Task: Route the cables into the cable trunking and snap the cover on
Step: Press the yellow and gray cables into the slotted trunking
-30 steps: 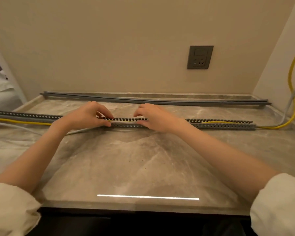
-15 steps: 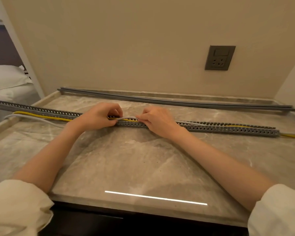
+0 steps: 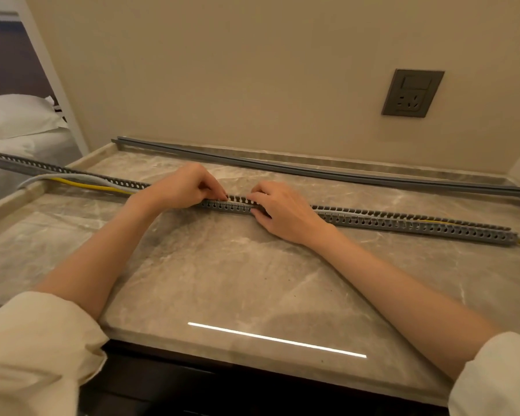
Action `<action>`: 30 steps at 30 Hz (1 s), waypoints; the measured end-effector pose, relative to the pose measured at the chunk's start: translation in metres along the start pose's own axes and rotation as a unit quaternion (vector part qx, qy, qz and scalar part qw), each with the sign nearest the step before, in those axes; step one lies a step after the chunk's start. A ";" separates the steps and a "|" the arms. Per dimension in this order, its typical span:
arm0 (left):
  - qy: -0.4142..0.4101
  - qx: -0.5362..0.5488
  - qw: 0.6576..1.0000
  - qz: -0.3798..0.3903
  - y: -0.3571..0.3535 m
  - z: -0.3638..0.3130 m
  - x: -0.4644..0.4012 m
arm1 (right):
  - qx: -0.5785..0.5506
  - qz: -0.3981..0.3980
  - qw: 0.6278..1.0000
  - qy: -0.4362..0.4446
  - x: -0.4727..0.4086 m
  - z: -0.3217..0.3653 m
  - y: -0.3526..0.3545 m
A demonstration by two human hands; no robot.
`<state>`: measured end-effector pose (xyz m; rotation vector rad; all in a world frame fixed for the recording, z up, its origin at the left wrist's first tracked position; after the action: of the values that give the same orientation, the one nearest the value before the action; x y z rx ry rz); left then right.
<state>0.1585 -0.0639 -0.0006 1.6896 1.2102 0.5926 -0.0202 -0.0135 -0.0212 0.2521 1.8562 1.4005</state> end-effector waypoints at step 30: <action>0.099 0.039 0.991 -0.080 0.048 0.075 0.028 | -0.078 0.054 0.995 -0.010 -0.085 0.040 -0.025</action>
<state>0.2514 -0.0728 0.0051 1.6074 1.5136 0.6312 0.0714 -0.0425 -0.0077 0.2906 1.7283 1.6013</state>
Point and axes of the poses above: each hand's wrist, its own x-axis away from the middle knuckle, its own y-axis out of the back of the hand, z = x × y, the point moved 4 cm from there along -x, towards the middle knuckle, and after that the axes turned 8 degrees about y, right-handed, at the moved point
